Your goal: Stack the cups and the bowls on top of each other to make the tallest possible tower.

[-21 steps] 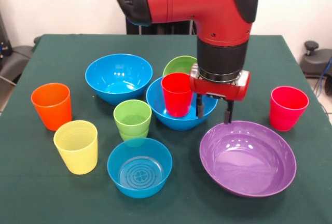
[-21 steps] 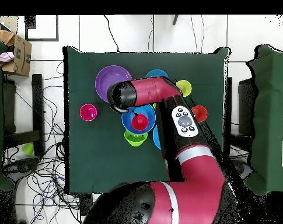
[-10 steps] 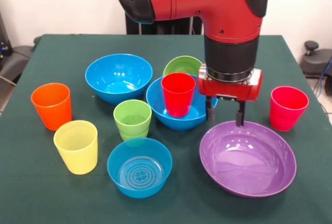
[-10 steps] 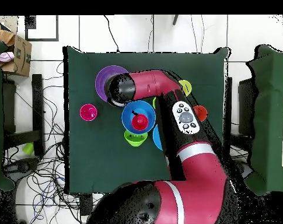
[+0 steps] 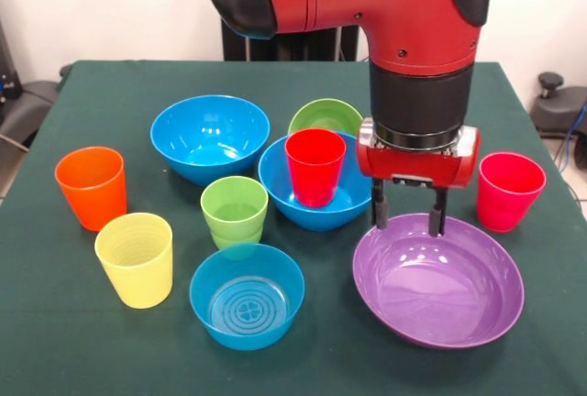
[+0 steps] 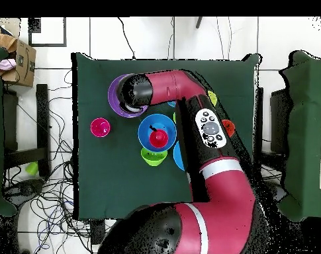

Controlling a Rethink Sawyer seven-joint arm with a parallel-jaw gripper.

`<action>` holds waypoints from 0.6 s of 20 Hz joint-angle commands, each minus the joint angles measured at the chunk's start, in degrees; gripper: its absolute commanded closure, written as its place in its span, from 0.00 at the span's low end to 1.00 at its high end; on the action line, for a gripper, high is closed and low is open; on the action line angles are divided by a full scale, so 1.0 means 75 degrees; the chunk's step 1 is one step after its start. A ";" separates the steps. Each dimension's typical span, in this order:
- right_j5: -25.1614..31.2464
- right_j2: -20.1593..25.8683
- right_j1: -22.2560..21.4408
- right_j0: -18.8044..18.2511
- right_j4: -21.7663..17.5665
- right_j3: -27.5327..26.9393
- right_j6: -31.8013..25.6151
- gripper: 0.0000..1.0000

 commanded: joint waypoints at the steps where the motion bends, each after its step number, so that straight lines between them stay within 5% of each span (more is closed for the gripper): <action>1: 0.1568 0.0455 0.0276 0.0221 -0.0431 -0.0992 -0.2777 0.00; 12: 0.1956 0.0641 0.1309 0.0338 -0.0720 -0.2598 -0.3648 0.00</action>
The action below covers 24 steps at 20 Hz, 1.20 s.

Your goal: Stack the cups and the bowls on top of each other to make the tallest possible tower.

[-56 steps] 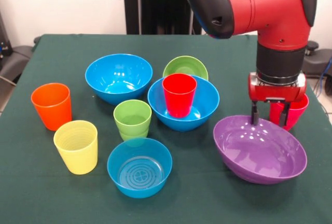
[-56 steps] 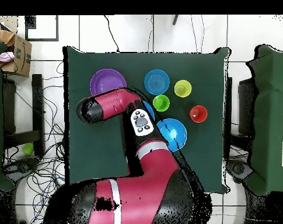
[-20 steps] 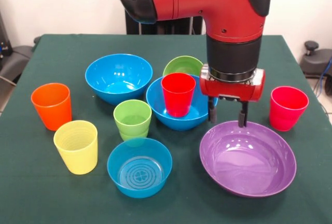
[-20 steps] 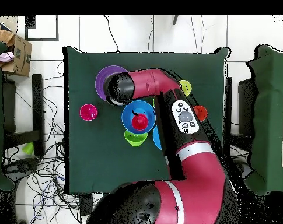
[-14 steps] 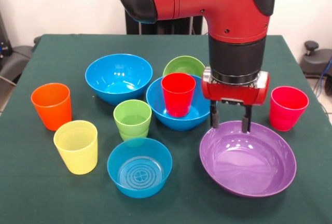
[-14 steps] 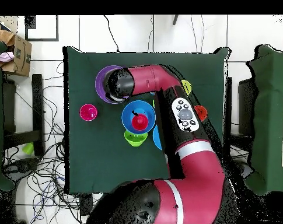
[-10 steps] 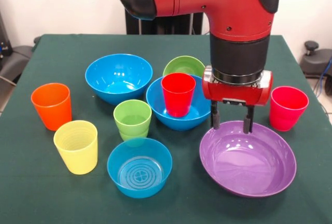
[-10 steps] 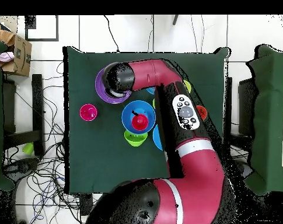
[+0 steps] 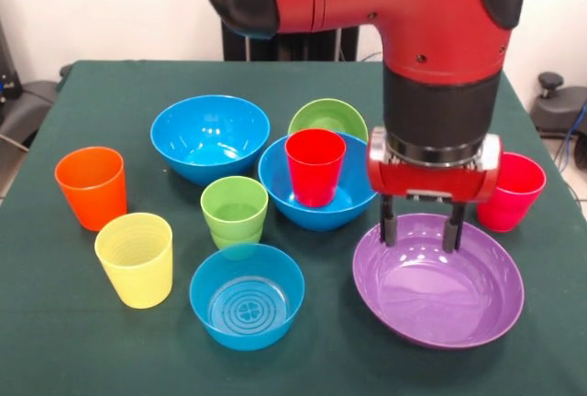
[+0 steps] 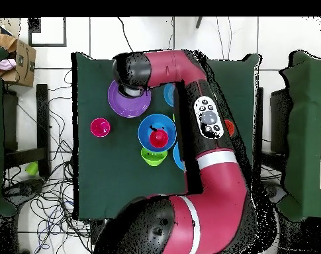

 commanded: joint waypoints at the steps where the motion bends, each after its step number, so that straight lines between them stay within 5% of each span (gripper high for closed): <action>1: 0.0647 0.0363 0.0961 0.0162 -0.0798 -0.1207 -0.2996 0.00; 2: 0.0660 0.0373 0.1056 0.0177 -0.0936 -0.1374 -0.3332 0.00; 5: 0.0610 0.1059 0.1477 -0.0017 -0.1397 -0.1638 -0.6452 0.00; 10: 0.0571 0.1471 0.1488 -0.0312 -0.1454 -0.1143 -0.8543 0.00; 11: 0.0446 0.1761 0.1442 -0.0398 -0.1477 -0.0983 -0.9555 0.00; 13: 0.0415 0.1805 0.1344 -0.0504 -0.1431 -0.0680 -0.9943 0.00; 21: 0.0008 0.0715 0.0426 -0.0576 -0.0849 0.0859 -0.7680 0.00; 24: 0.0002 0.0508 0.0238 -0.0529 -0.0822 0.0846 -0.7229 0.00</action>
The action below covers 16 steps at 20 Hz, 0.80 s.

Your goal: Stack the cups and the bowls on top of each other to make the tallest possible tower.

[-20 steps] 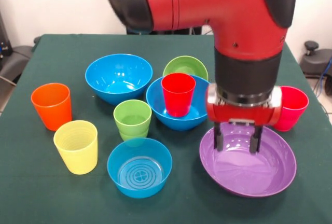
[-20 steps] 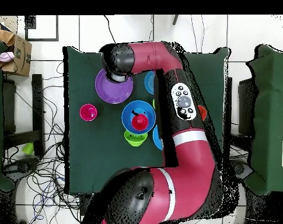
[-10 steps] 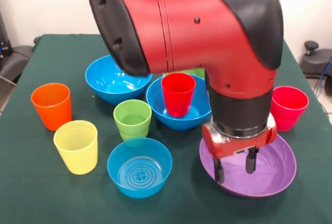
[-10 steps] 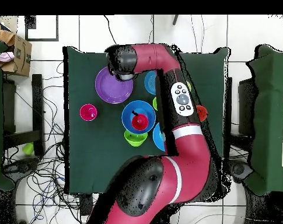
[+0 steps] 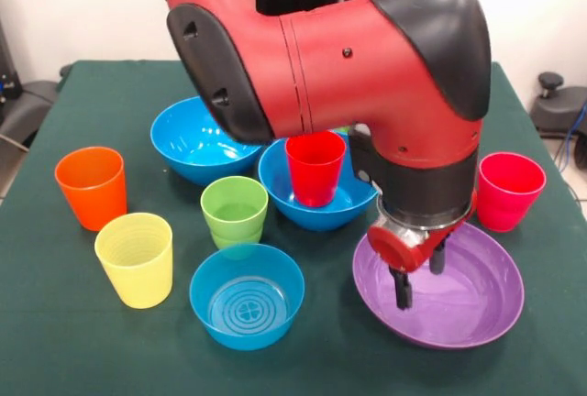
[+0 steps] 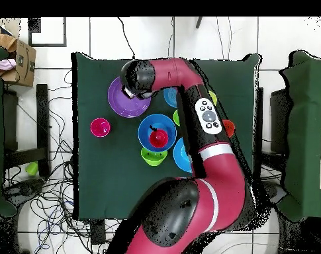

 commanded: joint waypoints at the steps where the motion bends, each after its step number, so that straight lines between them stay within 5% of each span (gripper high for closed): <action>1: -0.0046 -0.0644 -0.0870 -0.0014 -0.0006 0.0999 0.0594 0.00; 16: -0.0226 -0.1154 -0.0517 0.0044 0.0542 0.0422 0.1971 0.00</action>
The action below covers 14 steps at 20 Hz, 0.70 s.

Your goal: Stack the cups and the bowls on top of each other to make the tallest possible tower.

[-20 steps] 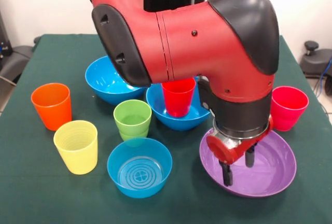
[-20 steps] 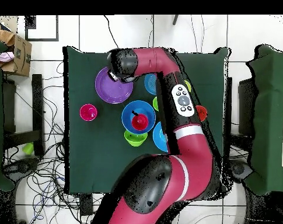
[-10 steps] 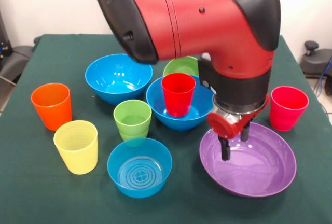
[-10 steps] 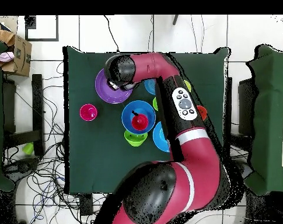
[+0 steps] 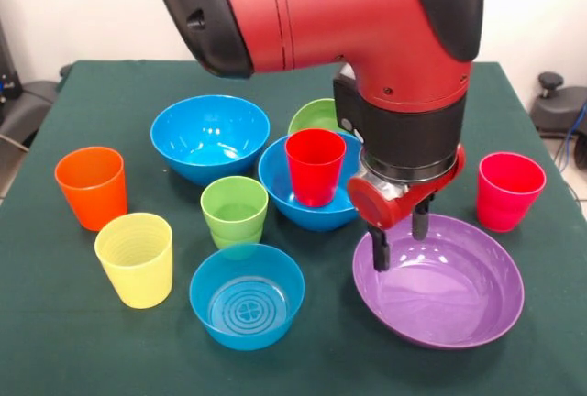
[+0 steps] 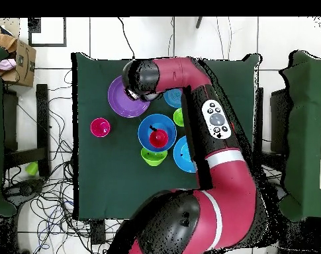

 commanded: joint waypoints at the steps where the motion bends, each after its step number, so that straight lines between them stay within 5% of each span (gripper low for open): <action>1: -0.0179 -0.0658 0.0304 0.0067 0.0069 -0.0200 0.1334 0.00; 7: -0.0458 -0.0744 0.0199 -0.0070 0.0038 0.0222 0.1034 0.00; 14: -0.0424 -0.0726 0.0375 -0.0063 0.0014 -0.0081 0.0743 0.00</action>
